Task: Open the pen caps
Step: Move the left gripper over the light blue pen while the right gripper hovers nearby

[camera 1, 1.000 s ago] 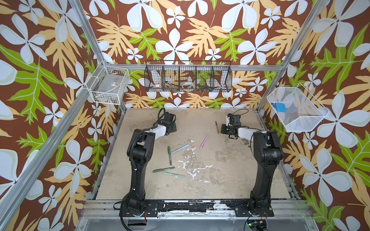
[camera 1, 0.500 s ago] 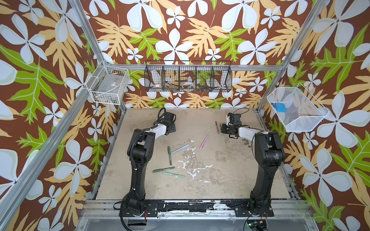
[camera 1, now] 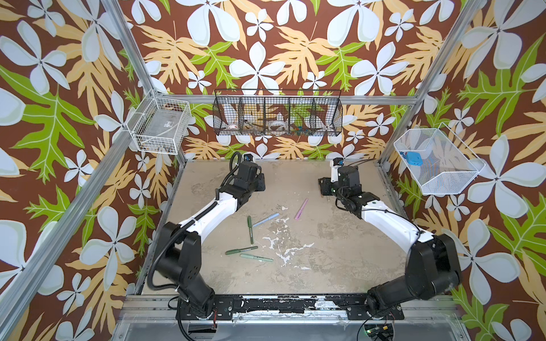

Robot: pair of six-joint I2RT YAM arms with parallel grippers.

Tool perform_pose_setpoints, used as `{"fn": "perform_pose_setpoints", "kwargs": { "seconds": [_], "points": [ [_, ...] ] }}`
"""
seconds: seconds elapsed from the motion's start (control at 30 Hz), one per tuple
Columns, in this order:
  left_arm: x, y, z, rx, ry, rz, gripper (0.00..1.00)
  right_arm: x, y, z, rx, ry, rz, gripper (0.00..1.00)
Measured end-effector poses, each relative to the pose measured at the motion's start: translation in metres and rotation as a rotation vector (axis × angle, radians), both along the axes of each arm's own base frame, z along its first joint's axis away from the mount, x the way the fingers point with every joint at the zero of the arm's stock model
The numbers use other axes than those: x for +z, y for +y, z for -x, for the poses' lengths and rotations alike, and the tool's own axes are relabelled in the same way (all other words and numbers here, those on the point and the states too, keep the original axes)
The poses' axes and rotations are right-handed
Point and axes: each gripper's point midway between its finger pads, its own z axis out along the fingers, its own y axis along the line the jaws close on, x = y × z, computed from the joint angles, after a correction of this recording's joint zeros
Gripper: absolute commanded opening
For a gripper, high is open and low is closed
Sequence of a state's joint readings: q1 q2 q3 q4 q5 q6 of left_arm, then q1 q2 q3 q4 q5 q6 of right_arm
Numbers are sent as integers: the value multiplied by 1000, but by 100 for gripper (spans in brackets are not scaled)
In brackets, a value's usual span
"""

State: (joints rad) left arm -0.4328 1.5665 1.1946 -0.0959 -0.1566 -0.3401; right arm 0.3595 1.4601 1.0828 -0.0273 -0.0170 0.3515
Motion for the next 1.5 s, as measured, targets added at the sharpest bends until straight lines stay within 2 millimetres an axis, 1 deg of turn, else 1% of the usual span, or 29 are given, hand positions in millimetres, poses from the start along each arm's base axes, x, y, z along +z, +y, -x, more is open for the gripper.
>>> {"fn": "perform_pose_setpoints", "kwargs": {
  "seconds": [0.07, 0.13, 0.23, 0.33, 0.4, 0.5, 0.67, 0.7, 0.8, 0.97, 1.03, 1.2, 1.4, 1.5],
  "points": [
    [3, -3, 22, -21, -26, 8, 53, 11, 13, 16, 40, -24, -9, 41],
    [1, -11, 43, -63, -41, 19, 52, 14, 18, 28, 62, -30, -11, 41],
    [-2, -27, 74, -123, -83, 20, 52, 0, 22, 47, 98, -5, 11, 41],
    [-14, -38, 102, -189, -123, -4, 52, -20, 26, 69, 146, 39, 23, 41],
    [-26, -38, 113, -211, -130, -15, 52, -31, 27, 84, 171, 62, 31, 41],
    [-42, -35, 122, -238, -135, -38, 54, -41, 30, 99, 206, 81, 24, 41],
    [-67, -35, 130, -285, -110, -84, 54, -68, 32, 117, 255, 135, 16, 41],
    [-73, -35, 131, -291, -101, -95, 54, -74, 33, 121, 267, 150, 14, 41],
    [-85, -38, 129, -308, -78, -125, 54, -84, 33, 126, 277, 163, 14, 41],
    [-108, -48, 117, -330, -4, -190, 54, -87, 32, 128, 290, 139, 14, 41],
    [-119, -49, 116, -336, 29, -215, 55, -86, 32, 129, 292, 126, 13, 43],
    [-139, -48, 110, -333, 94, -289, 57, -88, 29, 129, 293, 106, 27, 44],
    [-165, -43, 109, -341, 173, -359, 58, -96, 33, 131, 315, 122, 19, 44],
    [-170, -39, 106, -329, 190, -374, 58, -95, 36, 133, 335, 123, 6, 44]
  ]
}}
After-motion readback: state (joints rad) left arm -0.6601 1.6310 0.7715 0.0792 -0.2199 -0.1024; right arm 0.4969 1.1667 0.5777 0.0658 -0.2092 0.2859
